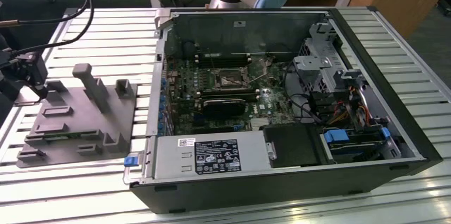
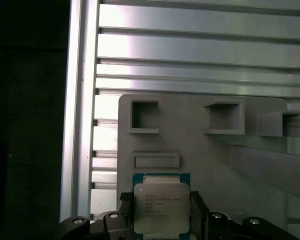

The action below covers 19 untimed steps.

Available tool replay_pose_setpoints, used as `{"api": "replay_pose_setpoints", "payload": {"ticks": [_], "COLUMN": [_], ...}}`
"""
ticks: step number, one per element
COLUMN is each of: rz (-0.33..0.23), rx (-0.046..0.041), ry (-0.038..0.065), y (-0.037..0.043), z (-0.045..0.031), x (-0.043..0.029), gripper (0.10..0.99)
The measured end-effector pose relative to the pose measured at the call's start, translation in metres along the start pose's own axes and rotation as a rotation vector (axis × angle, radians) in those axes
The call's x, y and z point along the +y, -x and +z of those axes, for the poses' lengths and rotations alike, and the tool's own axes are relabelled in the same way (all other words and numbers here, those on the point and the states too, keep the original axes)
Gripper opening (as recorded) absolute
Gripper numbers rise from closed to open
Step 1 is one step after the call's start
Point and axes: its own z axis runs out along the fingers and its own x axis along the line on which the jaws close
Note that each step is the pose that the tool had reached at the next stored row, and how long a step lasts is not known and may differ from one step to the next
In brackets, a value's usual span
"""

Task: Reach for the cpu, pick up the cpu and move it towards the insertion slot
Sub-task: 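Pick up the cpu and move it towards the insertion slot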

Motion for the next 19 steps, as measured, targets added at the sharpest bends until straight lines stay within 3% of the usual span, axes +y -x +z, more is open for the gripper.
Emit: {"api": "replay_pose_setpoints", "payload": {"ticks": [10,19], "rz": [0.0,0.0], "rx": [-0.0043,-0.0079], "ry": [0.0,0.0], "y": [0.0007,0.0016], "z": [-0.018,-0.0411], "x": [0.0007,0.0016], "gripper": [0.541,0.541]}}
